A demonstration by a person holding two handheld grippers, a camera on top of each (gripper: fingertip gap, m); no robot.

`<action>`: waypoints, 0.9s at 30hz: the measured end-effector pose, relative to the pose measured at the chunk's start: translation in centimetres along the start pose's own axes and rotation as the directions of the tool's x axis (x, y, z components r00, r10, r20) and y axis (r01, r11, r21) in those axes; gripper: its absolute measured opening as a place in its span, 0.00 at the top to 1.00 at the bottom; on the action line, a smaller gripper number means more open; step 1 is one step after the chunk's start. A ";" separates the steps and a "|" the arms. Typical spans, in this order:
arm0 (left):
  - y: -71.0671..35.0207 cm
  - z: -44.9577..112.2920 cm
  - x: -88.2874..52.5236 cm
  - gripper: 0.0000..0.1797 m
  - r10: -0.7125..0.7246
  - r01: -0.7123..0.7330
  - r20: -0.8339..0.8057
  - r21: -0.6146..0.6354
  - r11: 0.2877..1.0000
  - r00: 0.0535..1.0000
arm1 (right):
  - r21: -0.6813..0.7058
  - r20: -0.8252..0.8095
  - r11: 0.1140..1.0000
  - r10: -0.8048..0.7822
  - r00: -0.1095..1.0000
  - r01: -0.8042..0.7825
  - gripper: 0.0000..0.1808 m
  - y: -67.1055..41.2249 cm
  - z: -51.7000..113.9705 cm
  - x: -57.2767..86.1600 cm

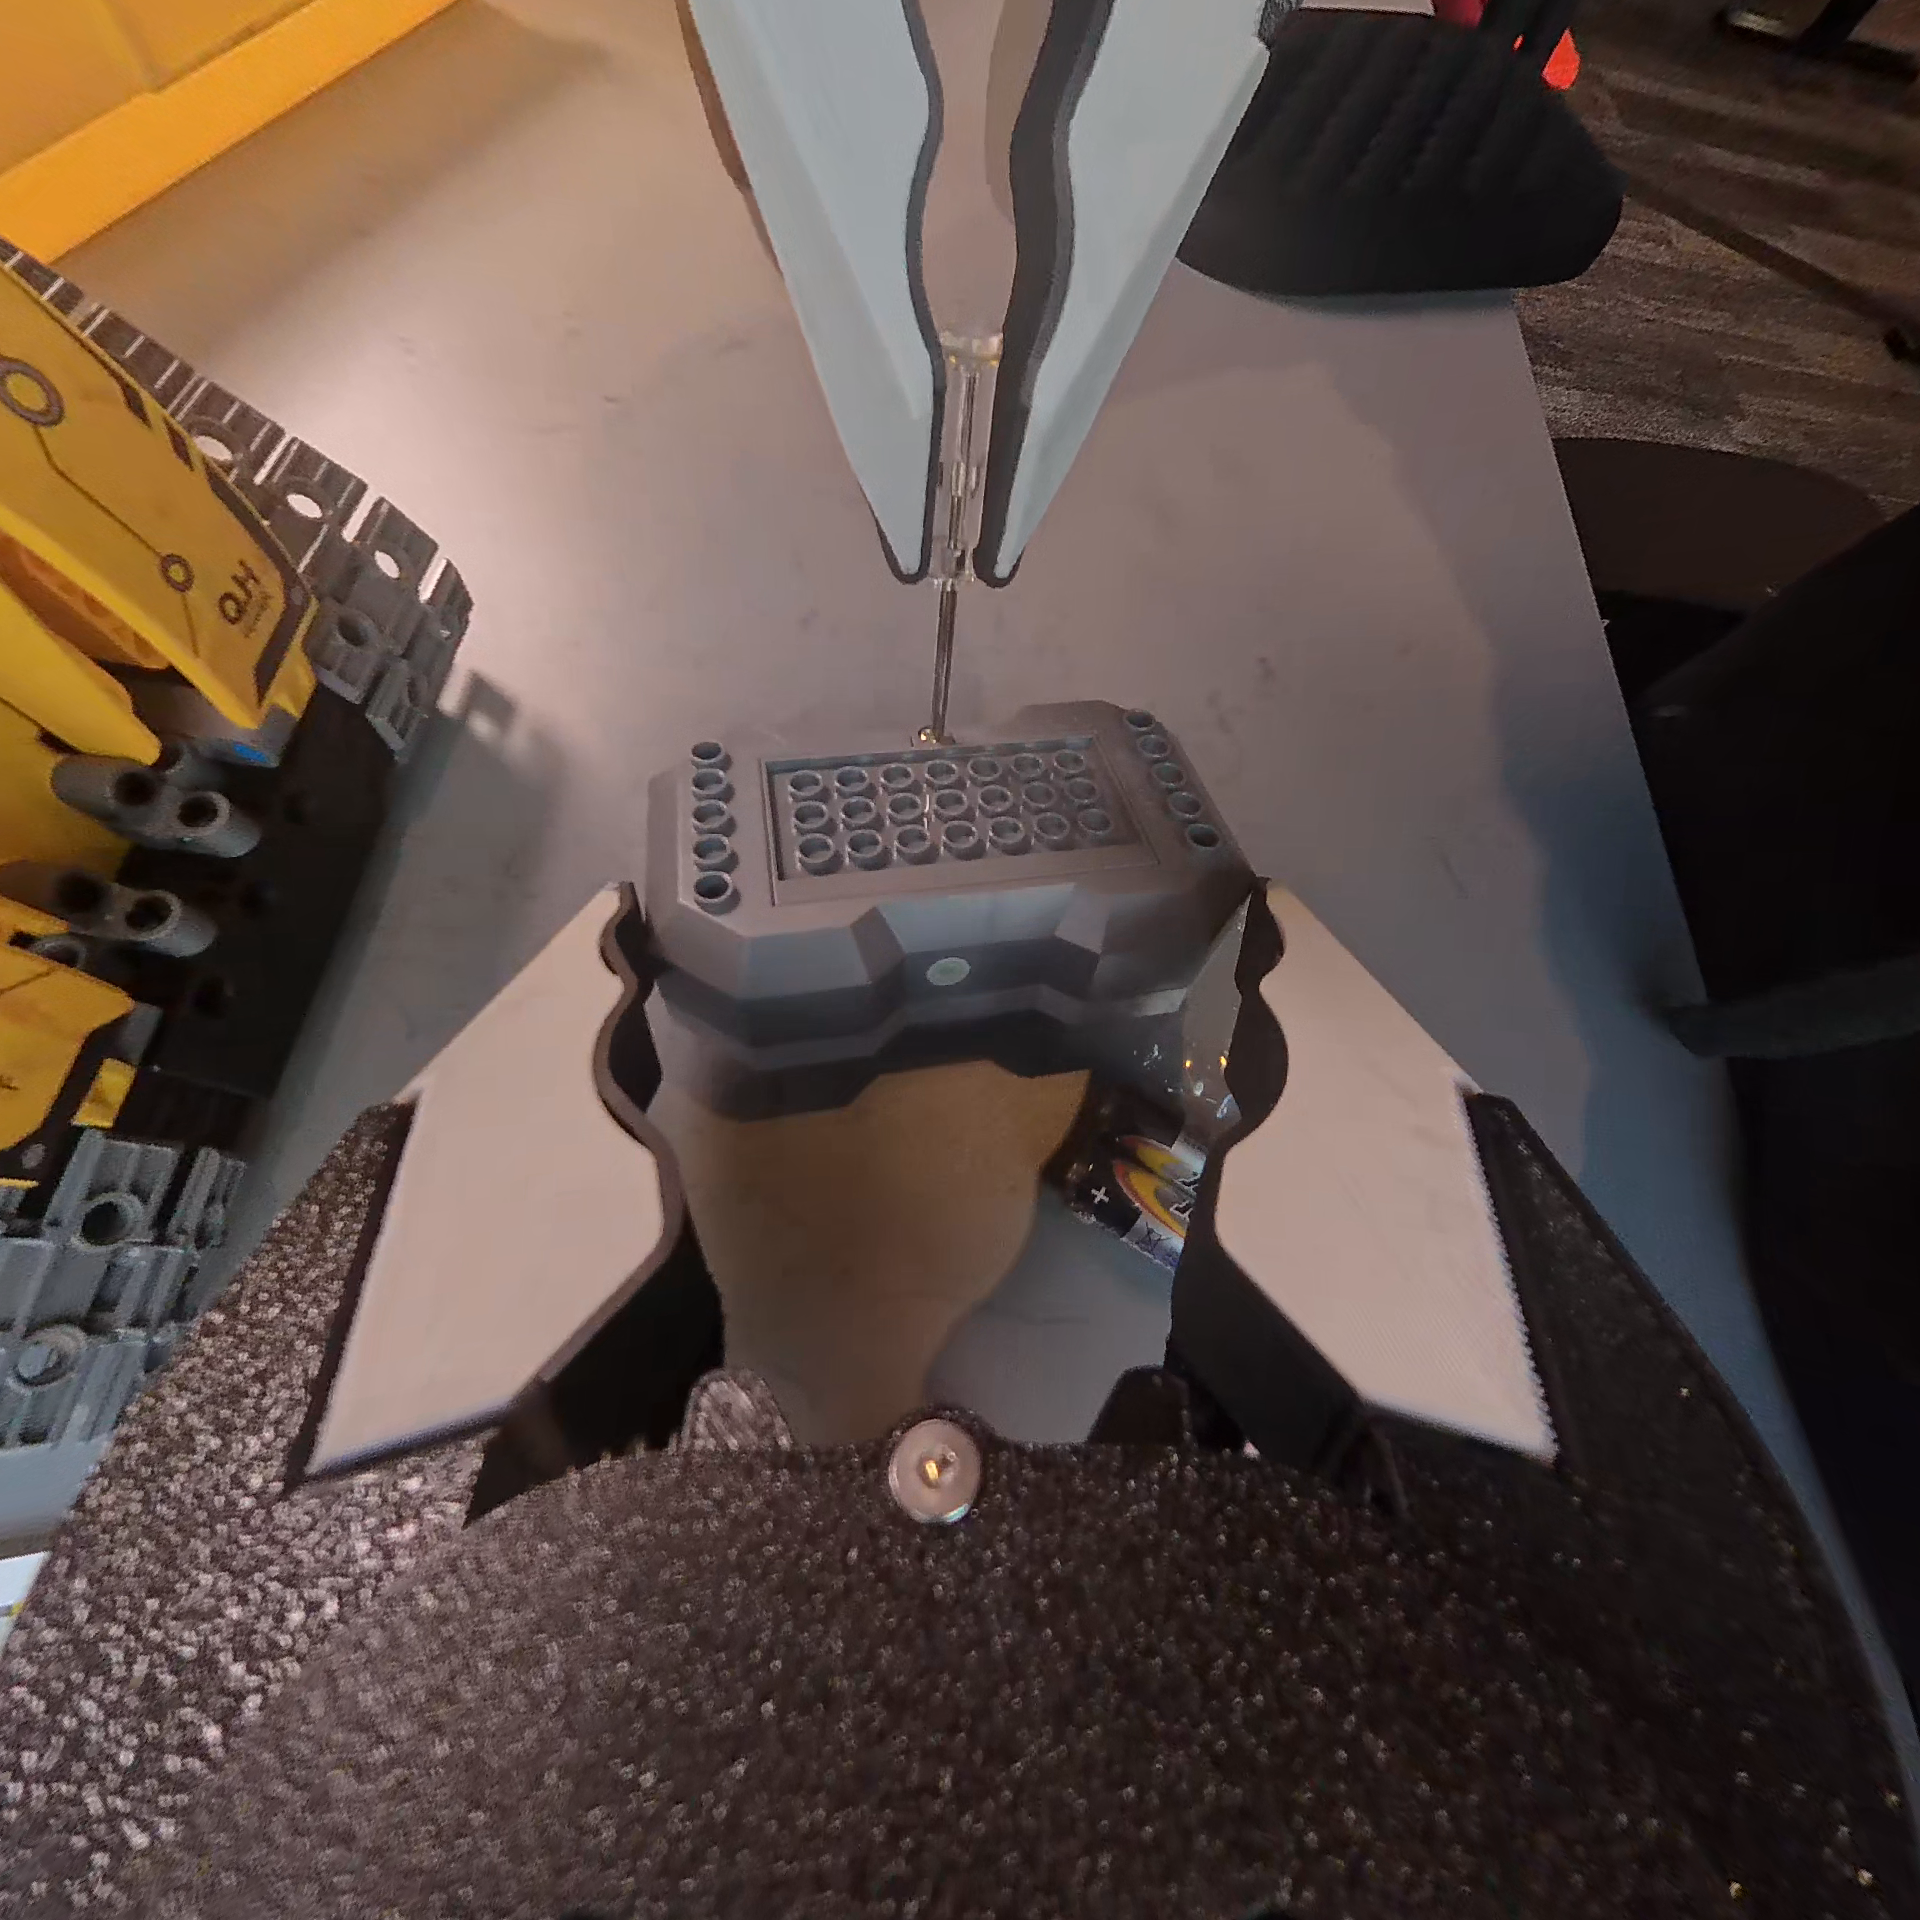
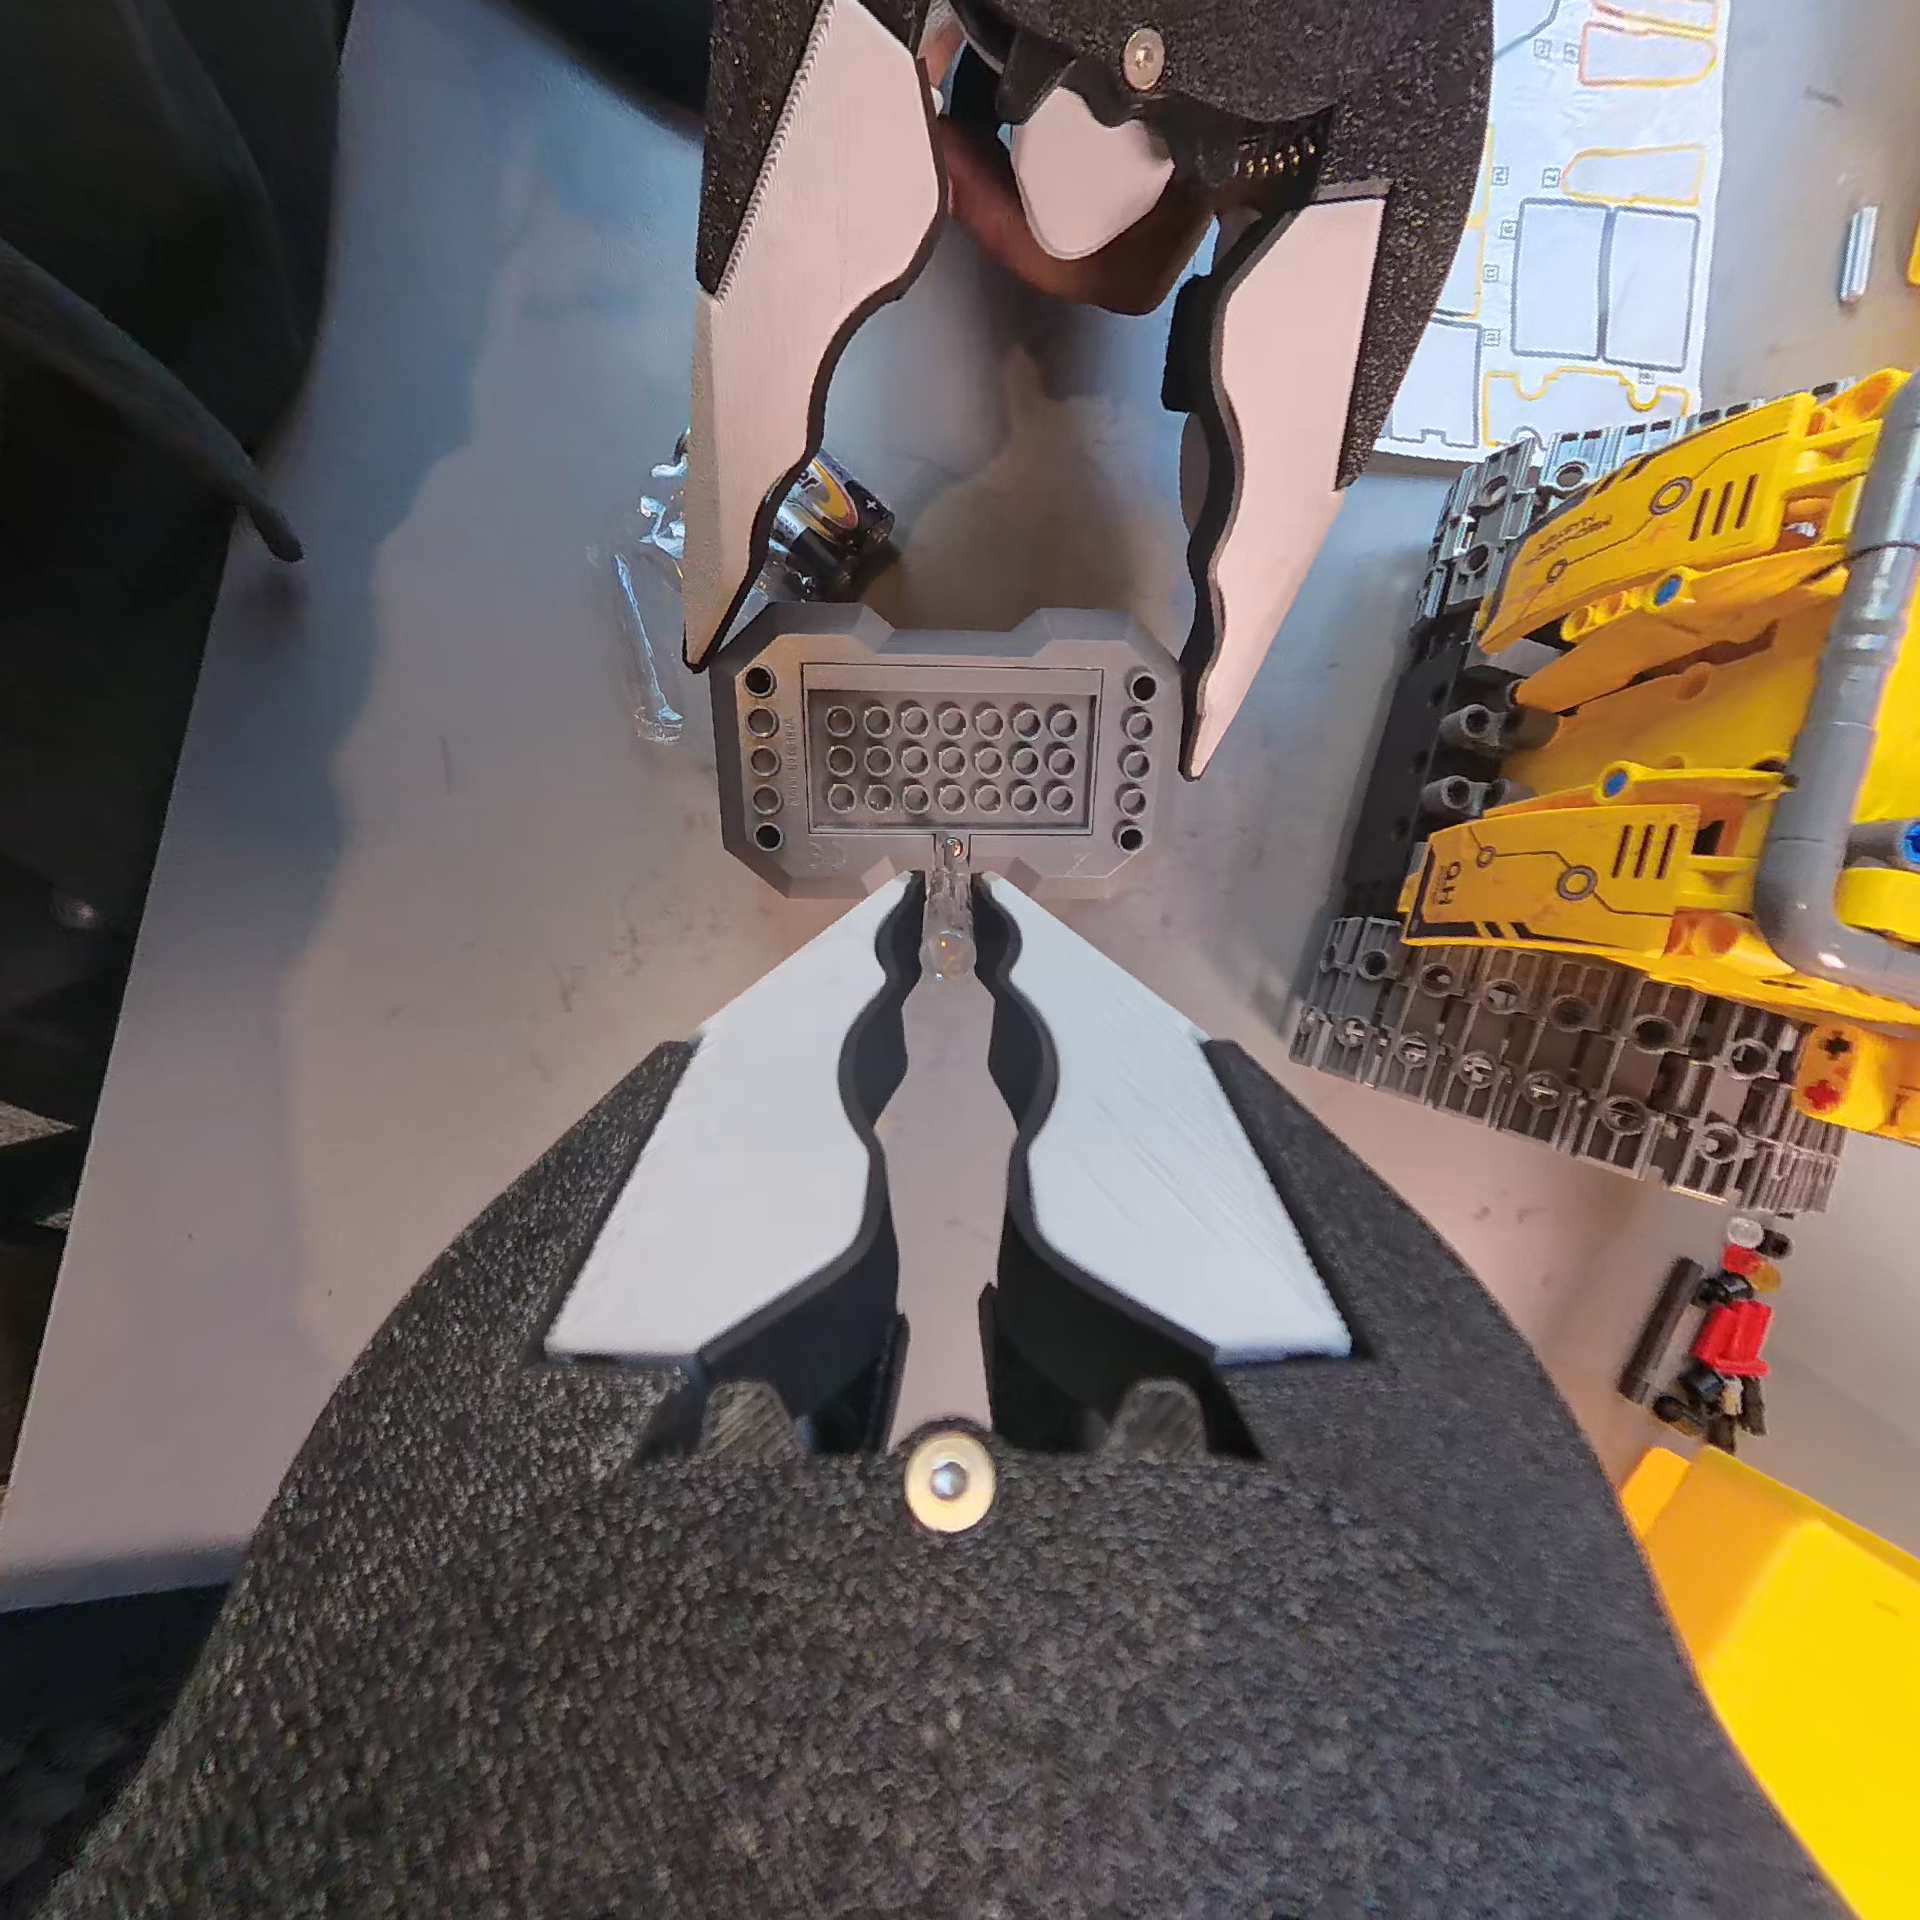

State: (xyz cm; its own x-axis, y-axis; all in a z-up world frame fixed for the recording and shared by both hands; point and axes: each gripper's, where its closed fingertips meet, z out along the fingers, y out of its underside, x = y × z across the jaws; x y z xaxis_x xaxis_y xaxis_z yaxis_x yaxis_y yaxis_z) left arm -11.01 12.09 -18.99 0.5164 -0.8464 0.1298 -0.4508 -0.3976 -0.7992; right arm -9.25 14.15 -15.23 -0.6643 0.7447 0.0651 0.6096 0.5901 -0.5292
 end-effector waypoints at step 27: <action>0.0 0.0 0.0 0.38 0.002 -0.002 -0.008 0.007 1.000 1.000 | -0.105 0.100 0.953 -0.275 0.956 0.285 0.96 -0.2 0.3 0.0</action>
State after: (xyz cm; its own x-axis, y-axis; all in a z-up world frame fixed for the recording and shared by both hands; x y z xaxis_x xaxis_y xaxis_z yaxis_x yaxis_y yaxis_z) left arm -11.02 12.13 -18.99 0.5100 -0.8499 0.1328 -0.4466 -0.3936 -0.8035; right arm -9.51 13.95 -15.34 -0.8463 0.5182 0.1235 0.4366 0.8075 -0.3967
